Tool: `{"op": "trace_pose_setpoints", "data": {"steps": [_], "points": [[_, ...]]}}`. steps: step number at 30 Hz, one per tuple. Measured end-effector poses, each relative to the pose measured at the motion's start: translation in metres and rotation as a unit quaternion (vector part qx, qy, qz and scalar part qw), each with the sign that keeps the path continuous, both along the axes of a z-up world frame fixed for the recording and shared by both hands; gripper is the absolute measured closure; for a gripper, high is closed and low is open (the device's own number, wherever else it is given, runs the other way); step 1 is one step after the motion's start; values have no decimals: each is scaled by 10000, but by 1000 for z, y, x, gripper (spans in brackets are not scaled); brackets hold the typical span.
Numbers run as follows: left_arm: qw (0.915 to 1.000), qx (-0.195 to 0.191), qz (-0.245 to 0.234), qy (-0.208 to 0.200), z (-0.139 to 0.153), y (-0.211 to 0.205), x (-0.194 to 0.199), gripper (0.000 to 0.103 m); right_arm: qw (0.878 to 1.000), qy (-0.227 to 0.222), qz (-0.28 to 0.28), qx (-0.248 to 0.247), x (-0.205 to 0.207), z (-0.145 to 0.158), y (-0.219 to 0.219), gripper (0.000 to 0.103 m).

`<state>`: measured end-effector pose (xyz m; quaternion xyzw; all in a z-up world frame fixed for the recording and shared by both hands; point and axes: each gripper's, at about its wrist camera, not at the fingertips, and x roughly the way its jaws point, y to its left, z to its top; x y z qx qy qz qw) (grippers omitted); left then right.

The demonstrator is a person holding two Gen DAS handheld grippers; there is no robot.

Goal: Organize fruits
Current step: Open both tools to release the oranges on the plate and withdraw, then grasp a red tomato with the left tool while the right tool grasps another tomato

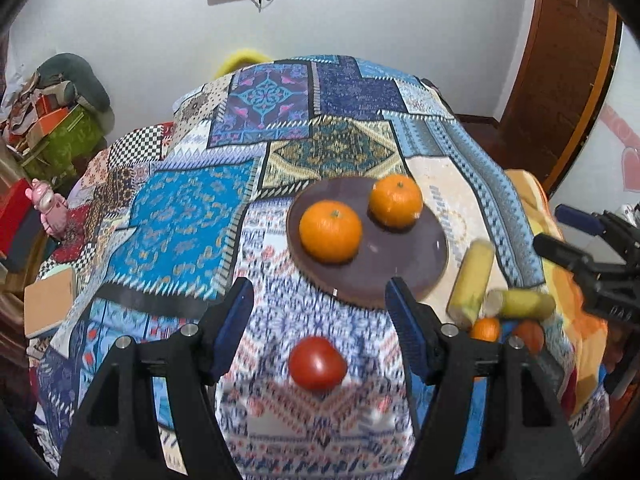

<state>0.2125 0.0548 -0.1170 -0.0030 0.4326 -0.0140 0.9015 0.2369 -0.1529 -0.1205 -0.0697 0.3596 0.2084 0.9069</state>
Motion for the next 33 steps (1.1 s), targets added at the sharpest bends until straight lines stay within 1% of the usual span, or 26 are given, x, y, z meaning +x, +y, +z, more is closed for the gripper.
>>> {"op": "trace_pose_setpoints", "data": {"steps": [4, 8, 13, 17, 23, 30, 33], "points": [[9999, -17, -19, 101, -11, 2, -21, 35, 9998, 130, -136, 63, -14, -9, -13, 33], [9998, -53, 2, 197, -25, 5, -40, 35, 9991, 324, -279, 62, -24, -23, -24, 33], [9988, -116, 41, 464, -50, 10, -49, 35, 9967, 641, -444, 207, -32, -42, -36, 33], [9979, -178, 112, 606, -66, 16, -45, 35, 9949, 851, -517, 168, -43, -59, -39, 33], [9977, -216, 155, 627, -78, 16, -32, 35, 9925, 1084, -542, 164, -54, -80, -37, 33], [9974, -209, 113, 679, -86, 11, -16, 35, 9896, 1285, -579, 278, -51, -94, -35, 33], [9974, -203, 120, 677, -89, 9, -12, 37, 9889, 1336, -586, 278, -51, -98, -35, 34]]}}
